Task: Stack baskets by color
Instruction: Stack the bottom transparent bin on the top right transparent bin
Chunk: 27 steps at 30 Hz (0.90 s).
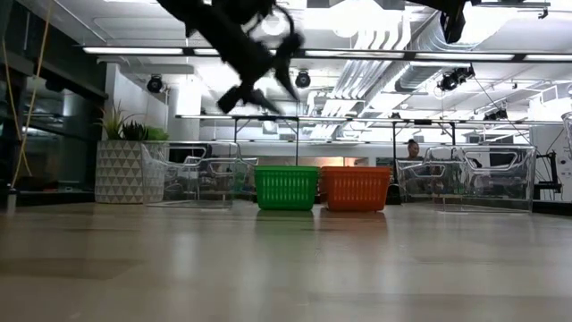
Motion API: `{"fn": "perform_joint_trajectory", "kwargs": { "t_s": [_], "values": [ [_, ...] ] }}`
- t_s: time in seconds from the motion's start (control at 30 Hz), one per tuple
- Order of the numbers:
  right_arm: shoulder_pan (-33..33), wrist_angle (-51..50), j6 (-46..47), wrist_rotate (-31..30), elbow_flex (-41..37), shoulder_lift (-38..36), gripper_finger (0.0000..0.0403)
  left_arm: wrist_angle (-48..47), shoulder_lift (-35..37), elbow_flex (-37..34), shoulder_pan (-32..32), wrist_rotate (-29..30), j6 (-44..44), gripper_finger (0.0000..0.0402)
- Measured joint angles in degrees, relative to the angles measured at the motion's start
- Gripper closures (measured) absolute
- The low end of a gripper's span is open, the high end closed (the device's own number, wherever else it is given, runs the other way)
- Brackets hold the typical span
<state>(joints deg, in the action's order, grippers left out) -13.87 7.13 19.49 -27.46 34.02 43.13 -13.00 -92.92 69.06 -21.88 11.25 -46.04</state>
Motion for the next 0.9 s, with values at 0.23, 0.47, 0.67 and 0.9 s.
{"fn": "perform_joint_trajectory", "kwargs": {
  "t_s": [0.23, 0.47, 0.67, 0.9],
  "values": [
    [0.0, 1.3, 0.0, 0.0, 0.0, 0.0, 0.0403, 10.7, 10.8, 0.0, -1.1, -9.4, 17.7, 0.0236],
    [0.0, 3.2, -0.3, 0.0, 0.0, 0.0, 0.0403, 9.5, 22.3, 0.0, 5.1, -11.4, 33.3, 0.0236],
    [0.0, 6.2, -2.1, -0.7, 0.0, 0.0, 0.0403, 5.1, 25.8, 0.0, 10.4, -13.5, 38.9, 0.0236],
    [0.0, 6.5, -2.5, -2.5, 0.0, 0.0, 0.0403, 7.7, 27.0, -4.4, 12.6, -13.8, 40.3, 0.0236]
  ]
}}
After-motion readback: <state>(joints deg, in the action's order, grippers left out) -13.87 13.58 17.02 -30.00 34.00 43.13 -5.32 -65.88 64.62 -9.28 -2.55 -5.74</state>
